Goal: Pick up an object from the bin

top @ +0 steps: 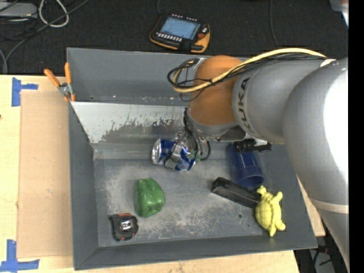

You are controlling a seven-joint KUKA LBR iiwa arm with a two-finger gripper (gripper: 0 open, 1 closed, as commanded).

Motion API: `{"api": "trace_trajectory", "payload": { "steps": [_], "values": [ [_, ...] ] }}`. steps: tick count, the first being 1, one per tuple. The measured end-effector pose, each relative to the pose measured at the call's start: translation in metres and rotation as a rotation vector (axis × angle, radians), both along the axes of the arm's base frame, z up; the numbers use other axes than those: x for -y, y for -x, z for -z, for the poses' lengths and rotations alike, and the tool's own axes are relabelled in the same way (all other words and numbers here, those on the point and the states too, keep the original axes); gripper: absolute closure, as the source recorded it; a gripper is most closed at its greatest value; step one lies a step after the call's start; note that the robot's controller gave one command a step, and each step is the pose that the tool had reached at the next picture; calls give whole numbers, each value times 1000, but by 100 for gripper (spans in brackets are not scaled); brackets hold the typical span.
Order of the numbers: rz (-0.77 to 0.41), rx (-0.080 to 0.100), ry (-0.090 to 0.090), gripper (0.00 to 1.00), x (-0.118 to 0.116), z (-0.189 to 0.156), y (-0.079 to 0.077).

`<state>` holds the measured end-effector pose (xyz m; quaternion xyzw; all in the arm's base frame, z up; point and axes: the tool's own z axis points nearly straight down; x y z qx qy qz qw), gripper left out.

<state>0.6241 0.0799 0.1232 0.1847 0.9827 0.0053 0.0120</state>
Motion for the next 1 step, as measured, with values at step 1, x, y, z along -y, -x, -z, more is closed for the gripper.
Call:
{"api": "trace_trajectory", "payload": {
  "steps": [1],
  "values": [
    [-3,5,-1,100,0,-52,-2]
  ]
}}
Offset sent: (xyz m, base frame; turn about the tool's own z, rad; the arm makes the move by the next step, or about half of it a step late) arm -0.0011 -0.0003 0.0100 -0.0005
